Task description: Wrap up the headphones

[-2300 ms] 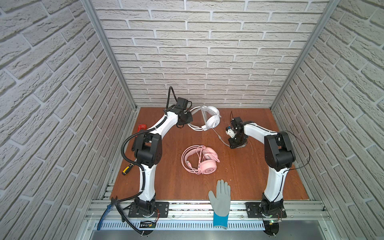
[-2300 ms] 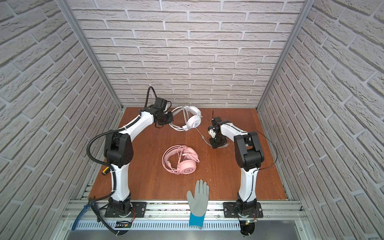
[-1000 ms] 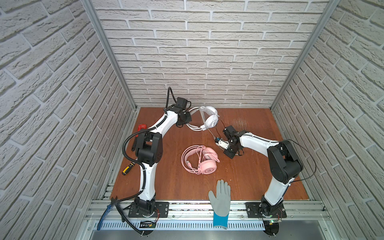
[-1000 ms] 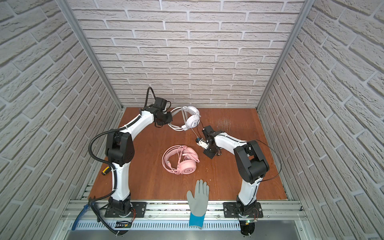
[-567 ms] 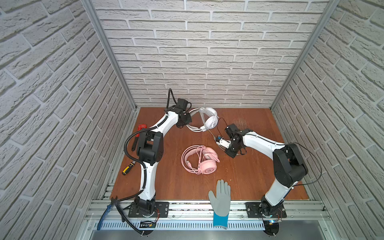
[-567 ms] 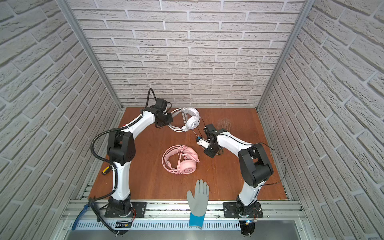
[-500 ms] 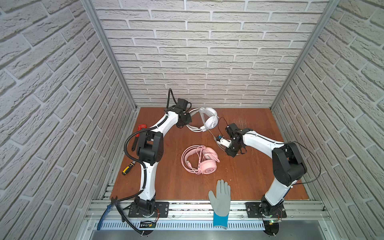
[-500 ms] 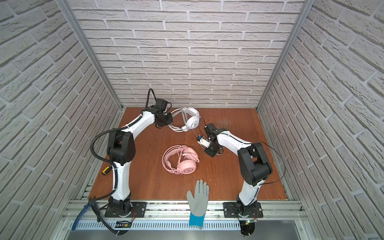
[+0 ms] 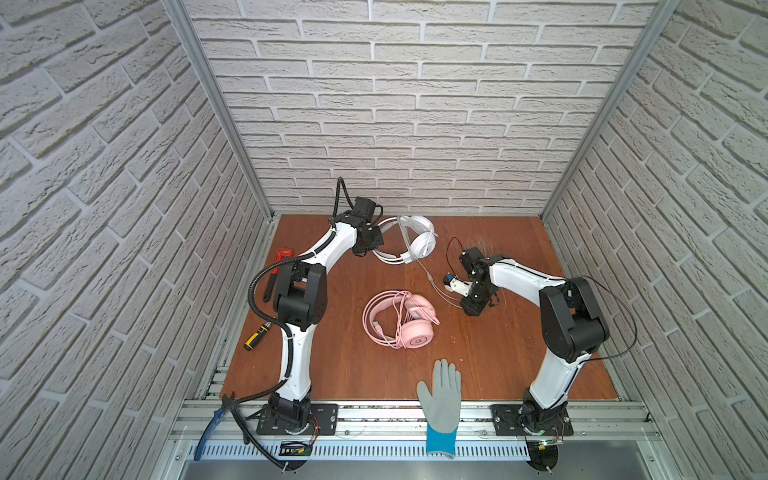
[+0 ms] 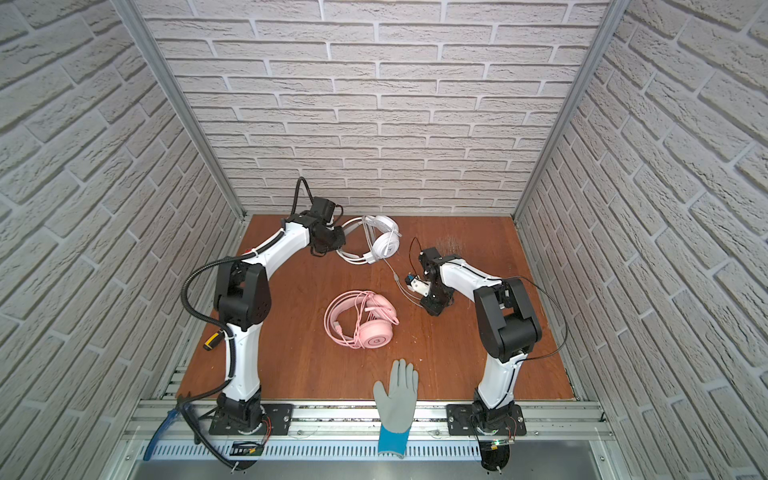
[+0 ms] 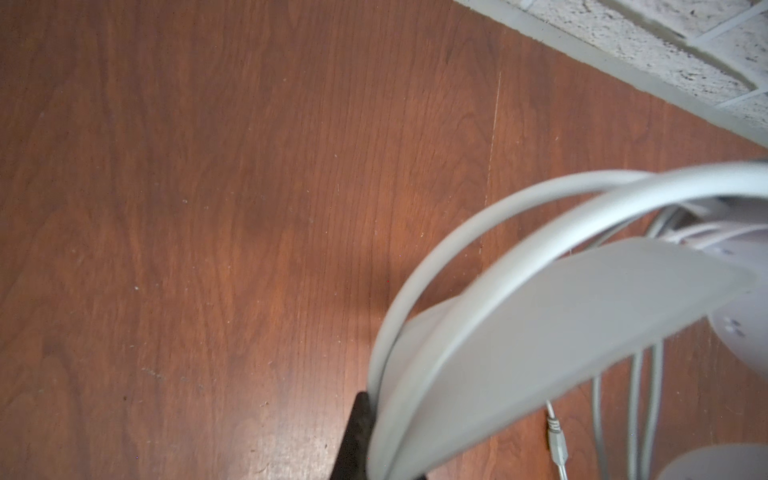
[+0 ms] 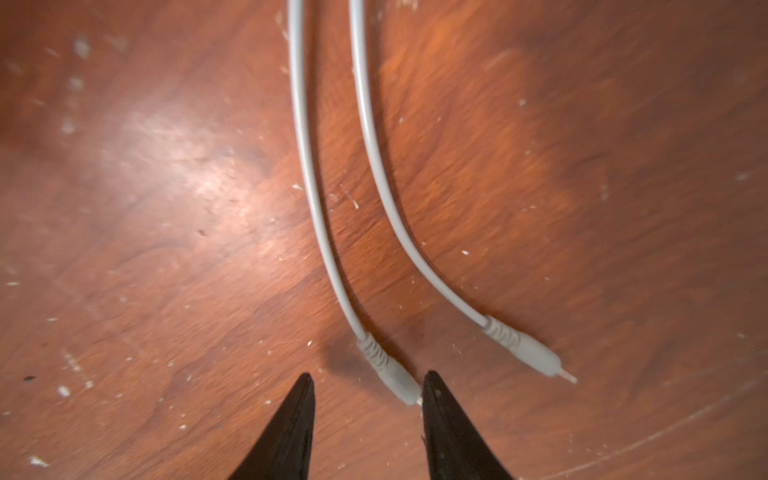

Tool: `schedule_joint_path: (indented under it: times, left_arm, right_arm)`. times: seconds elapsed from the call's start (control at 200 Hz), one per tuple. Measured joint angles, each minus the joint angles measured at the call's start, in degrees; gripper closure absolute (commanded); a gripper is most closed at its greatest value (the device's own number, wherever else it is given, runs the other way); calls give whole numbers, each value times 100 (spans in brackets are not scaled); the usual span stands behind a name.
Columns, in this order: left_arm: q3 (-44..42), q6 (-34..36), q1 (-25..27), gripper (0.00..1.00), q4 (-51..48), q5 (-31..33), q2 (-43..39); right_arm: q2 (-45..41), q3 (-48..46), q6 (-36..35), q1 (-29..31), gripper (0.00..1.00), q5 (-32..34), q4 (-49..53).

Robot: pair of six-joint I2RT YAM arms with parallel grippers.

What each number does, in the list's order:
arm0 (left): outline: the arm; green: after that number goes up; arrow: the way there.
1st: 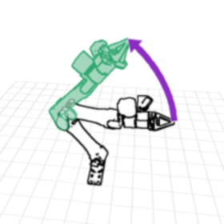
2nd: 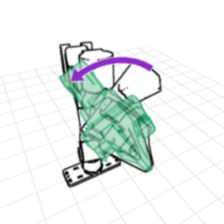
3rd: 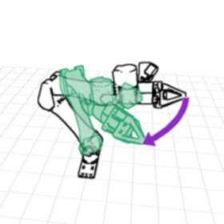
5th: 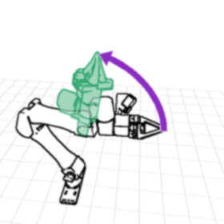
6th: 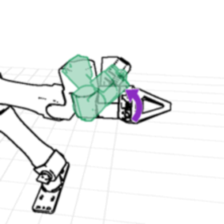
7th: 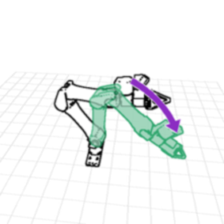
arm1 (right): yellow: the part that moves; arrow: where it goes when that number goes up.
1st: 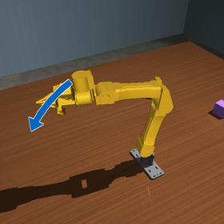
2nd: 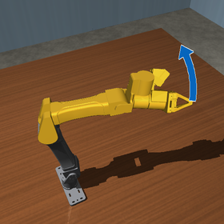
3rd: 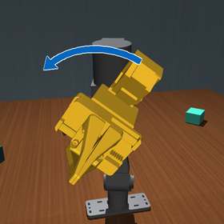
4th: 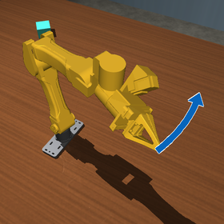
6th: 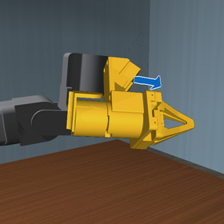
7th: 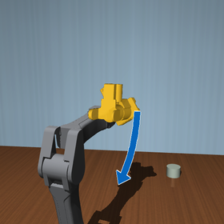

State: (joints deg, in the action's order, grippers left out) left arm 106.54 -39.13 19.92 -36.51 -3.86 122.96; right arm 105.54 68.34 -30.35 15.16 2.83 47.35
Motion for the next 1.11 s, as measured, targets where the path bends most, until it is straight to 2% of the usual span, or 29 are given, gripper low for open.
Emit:
schedule_joint_path:
  times: [0.21,0.63,0.9,1.105]
  left_arm:
    - [0,9,0,100,-9,0,0]
    - [2,9,0,100,-52,0,17]
    - [2,11,0,100,-90,-4,48]
    - [72,9,13,100,-129,-4,129]
  right_arm:
    - [118,35,-52,-44,65,103,22]
    - [122,28,-249,-24,94,295,68]
    - [-179,-258,-444,11,94,348,-181]
    - [-765,-291,-564,11,95,59,-157]
